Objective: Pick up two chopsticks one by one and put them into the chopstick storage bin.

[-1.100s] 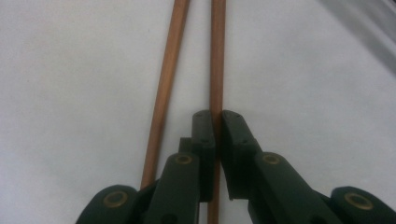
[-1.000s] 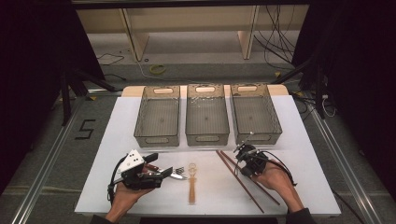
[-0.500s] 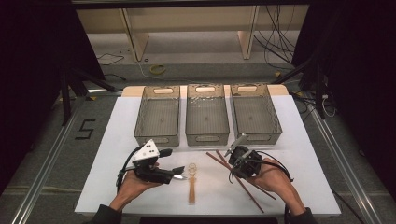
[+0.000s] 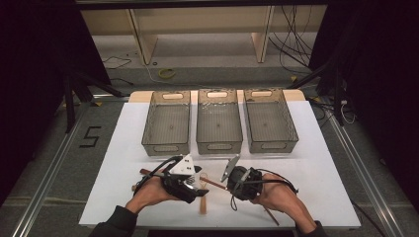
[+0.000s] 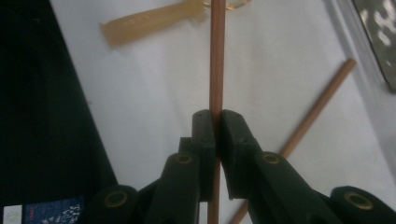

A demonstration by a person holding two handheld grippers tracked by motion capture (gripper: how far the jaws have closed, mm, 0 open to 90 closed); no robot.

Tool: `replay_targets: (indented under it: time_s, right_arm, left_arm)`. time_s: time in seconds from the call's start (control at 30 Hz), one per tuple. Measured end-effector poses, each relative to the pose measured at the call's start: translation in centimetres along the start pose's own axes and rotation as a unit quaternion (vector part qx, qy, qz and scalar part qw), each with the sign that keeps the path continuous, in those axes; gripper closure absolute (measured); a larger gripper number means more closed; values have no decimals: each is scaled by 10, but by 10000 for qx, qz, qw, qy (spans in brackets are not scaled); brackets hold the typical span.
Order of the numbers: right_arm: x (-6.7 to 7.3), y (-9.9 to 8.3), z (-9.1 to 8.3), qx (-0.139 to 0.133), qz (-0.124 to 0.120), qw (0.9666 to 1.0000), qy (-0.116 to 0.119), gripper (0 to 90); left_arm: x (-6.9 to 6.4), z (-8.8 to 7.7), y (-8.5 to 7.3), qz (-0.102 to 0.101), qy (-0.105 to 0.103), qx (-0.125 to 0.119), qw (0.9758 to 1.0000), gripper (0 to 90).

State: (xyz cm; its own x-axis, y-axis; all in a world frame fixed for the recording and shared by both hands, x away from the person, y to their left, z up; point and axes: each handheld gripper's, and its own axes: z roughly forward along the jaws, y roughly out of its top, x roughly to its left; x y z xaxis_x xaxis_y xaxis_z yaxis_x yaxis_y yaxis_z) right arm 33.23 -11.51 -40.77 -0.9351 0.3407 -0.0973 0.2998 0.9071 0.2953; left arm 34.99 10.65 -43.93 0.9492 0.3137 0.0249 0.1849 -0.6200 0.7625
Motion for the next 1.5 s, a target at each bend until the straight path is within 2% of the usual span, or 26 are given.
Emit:
replay_targets:
  time_s: [0.1, 0.13, 0.2, 0.33, 0.37, 0.43, 0.5, 0.6, 0.67, 0.73, 1.0, 1.27, 1.33, 1.37, 1.4, 1.5]
  right_arm:
    - [5, 3, 1, 19, -99, 9999, 26, 849]
    - [9, 5, 1, 28, -194, 9998, 49, 850]
    - [10, 6, 2, 44, -235, 9997, 62, 849]
    - [16, 9, 4, 38, -394, 9992, 91, 850]
    - [16, 9, 5, 81, -541, 9985, 92, 849]
    - [18, 10, 5, 74, -601, 9981, 120, 849]
    - [21, 11, 6, 39, -656, 9977, 150, 849]
    - [23, 11, 6, 80, -713, 9973, 184, 849]
    - [24, 12, 6, 69, -800, 9966, 201, 849]
    - [24, 12, 6, 41, -874, 9959, 223, 849]
    - [27, 12, 8, 107, -1054, 9941, 232, 849]
    - [29, 10, 8, 115, -1398, 9900, 171, 839]
    - [27, 9, 5, 124, -1324, 9910, 145, 815]
    - [26, 9, 4, 43, -1237, 9922, 127, 745]
    - [26, 9, 4, 43, -1237, 9922, 127, 745]
    - [19, 6, -4, -84, -959, 9954, 10, 604]
  left_arm:
    - [-5, 3, 1, 231, -71, 216, 9995, 269]
    - [-7, 3, 2, 292, -108, 265, 9992, 313]
    - [-10, 5, 3, 433, -158, 406, 9981, 321]
    - [-15, 8, 3, 695, -217, 595, 9956, 392]
    - [-16, 8, 3, 745, -269, 640, 9948, 412]
    - [-18, 9, 2, 859, -330, 732, 9931, 445]
    - [-20, 10, 2, 894, -373, 775, 9923, 519]
    - [-22, 10, 2, 1018, -420, 870, 9901, 548]
    - [-24, 12, 1, 1100, -457, 914, 9887, 599]
    - [-25, 12, 2, 1139, -463, 880, 9885, 619]
    - [-28, 14, 2, 1254, -675, 988, 9849, 755]
    - [-33, 15, 1, 1464, -850, 995, 9805, 822]
    - [-32, 13, 1, 1464, -842, 952, 9810, 826]
    - [-32, 12, 1, 1439, -809, 943, 9818, 826]
    - [-31, 12, 0, 1398, -737, 940, 9830, 826]
    - [-23, 8, -2, 1224, -574, 908, 9866, 826]
